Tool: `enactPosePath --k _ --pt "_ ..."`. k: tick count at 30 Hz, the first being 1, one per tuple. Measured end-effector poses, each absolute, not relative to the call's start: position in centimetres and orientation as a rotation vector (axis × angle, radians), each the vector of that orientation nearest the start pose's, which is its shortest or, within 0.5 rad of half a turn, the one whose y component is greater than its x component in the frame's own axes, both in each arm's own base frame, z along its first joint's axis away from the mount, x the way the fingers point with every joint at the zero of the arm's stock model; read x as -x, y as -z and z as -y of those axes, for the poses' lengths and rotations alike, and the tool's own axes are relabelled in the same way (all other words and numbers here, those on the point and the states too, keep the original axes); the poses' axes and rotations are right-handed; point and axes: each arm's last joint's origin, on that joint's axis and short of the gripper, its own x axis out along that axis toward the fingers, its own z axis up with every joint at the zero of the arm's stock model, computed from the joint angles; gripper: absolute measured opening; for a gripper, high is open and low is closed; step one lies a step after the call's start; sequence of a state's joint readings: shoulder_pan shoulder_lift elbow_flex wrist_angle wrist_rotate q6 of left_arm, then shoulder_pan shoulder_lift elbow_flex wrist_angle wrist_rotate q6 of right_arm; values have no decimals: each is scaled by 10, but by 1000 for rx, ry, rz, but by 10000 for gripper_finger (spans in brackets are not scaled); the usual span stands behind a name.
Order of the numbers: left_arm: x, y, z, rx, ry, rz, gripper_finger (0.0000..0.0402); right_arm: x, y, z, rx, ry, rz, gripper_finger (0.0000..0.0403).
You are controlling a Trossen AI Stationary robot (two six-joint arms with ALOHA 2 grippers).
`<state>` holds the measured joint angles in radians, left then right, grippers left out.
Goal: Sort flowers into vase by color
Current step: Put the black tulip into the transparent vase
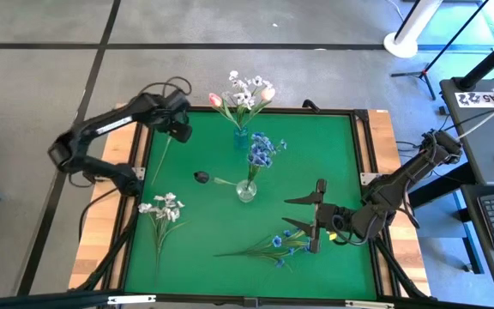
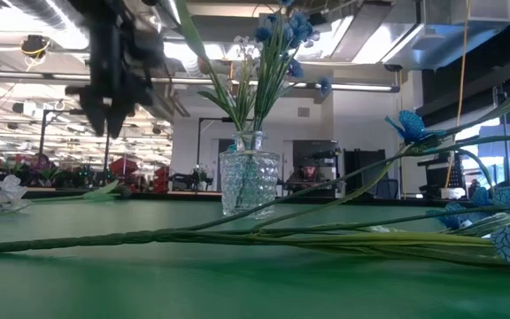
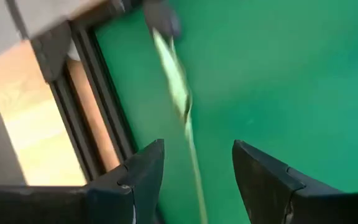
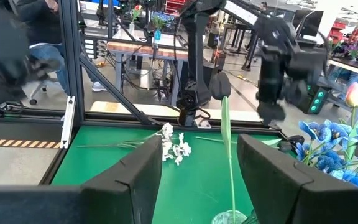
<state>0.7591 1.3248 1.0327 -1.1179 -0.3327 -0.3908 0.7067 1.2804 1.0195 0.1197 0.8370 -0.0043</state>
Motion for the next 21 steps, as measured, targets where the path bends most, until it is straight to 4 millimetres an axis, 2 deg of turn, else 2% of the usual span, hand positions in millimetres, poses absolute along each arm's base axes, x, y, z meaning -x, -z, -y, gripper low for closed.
enactPosePath --k 6,10,14,21 --pt "-158 -188 -184 619 -1148 -1477 185 -229 -335 -167 95 120 -132 205" --pt "-148 -160 -200 692 -1155 -1534 185 -228 -332 -167 83 114 -158 205" --pt "-139 -145 -212 784 -1152 -1495 185 -228 -328 -167 82 115 -188 205" --pt "-142 -146 -213 839 -1139 -1441 175 -230 -323 -169 100 122 -204 205"
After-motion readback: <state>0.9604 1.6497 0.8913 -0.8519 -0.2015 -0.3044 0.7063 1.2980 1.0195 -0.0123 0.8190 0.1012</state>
